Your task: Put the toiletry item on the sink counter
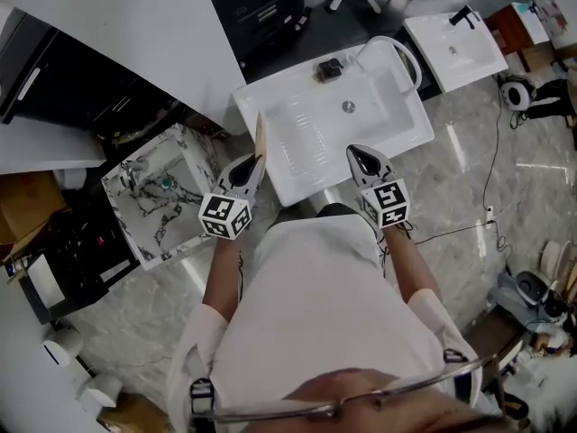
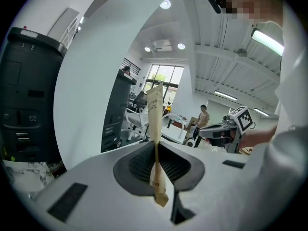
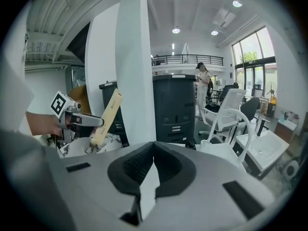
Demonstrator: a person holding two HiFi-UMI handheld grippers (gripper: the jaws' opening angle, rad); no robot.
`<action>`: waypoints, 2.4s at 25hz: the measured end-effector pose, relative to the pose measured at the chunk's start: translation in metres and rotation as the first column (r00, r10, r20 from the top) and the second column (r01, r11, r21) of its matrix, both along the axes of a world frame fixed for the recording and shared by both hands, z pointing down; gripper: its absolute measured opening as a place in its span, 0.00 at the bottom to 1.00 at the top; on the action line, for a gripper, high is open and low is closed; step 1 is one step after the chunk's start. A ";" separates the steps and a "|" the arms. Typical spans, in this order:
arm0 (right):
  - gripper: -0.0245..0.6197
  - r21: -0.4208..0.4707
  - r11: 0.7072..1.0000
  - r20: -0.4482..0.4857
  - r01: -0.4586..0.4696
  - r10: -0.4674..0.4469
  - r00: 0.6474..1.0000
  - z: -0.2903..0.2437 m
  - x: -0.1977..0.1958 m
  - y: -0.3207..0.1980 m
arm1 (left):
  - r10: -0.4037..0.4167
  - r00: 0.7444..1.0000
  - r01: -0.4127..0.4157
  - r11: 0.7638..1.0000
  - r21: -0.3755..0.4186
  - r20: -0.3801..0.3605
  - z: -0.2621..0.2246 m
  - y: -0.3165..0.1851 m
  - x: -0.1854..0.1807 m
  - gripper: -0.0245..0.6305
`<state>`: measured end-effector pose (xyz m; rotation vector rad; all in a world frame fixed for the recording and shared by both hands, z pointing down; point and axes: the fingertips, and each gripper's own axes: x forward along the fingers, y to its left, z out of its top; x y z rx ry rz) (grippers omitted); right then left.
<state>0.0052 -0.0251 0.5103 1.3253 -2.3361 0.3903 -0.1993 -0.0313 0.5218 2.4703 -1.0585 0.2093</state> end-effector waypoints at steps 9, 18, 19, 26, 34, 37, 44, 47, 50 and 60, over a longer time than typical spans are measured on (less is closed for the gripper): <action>0.05 -0.013 1.000 -0.003 -0.006 0.006 1.000 0.002 0.004 -0.008 | 0.002 1.000 -0.002 1.000 -0.024 -0.014 0.008 -0.003 0.006 0.08; 0.05 -0.028 0.999 0.022 0.046 -0.045 0.999 0.009 0.024 -0.027 | -0.048 0.999 0.049 0.998 -0.028 0.013 0.011 -0.015 0.031 0.08; 0.05 -0.031 0.998 0.024 0.056 -0.055 0.998 0.010 0.027 -0.030 | -0.060 0.998 0.060 0.998 -0.029 0.018 0.012 -0.017 0.033 0.08; 0.05 -0.053 0.990 0.052 0.128 -0.126 0.991 0.015 0.040 -0.058 | -0.105 0.991 0.109 0.993 -0.048 0.083 0.025 -0.038 0.058 0.08; 0.05 -0.097 0.977 0.077 0.190 -0.183 0.980 0.035 0.051 -0.083 | -0.116 0.981 0.127 0.990 -0.063 0.156 0.040 -0.072 0.081 0.08; 0.05 -0.115 0.971 0.081 0.209 -0.201 0.976 0.044 0.054 -0.089 | -0.098 0.967 0.115 0.992 -0.060 0.236 0.052 -0.085 0.085 0.08; 0.05 -0.166 0.959 0.114 0.229 -0.212 0.971 0.069 0.062 -0.101 | -0.028 0.922 0.068 0.994 -0.089 0.387 0.085 -0.107 0.092 0.08; 0.05 -0.184 0.953 0.121 0.241 -0.221 0.968 0.079 0.063 -0.106 | 0.022 0.886 0.025 0.995 -0.095 0.463 0.098 -0.115 0.097 0.08; 0.05 -0.192 0.947 0.124 0.257 -0.236 0.964 0.086 0.062 -0.110 | 0.081 0.841 -0.032 0.994 -0.101 0.535 0.113 -0.122 0.103 0.08; 0.05 -0.221 0.932 0.154 0.286 -0.257 0.954 0.106 0.060 -0.120 | 0.224 0.687 -0.163 0.975 -0.154 0.691 0.167 -0.146 0.106 0.08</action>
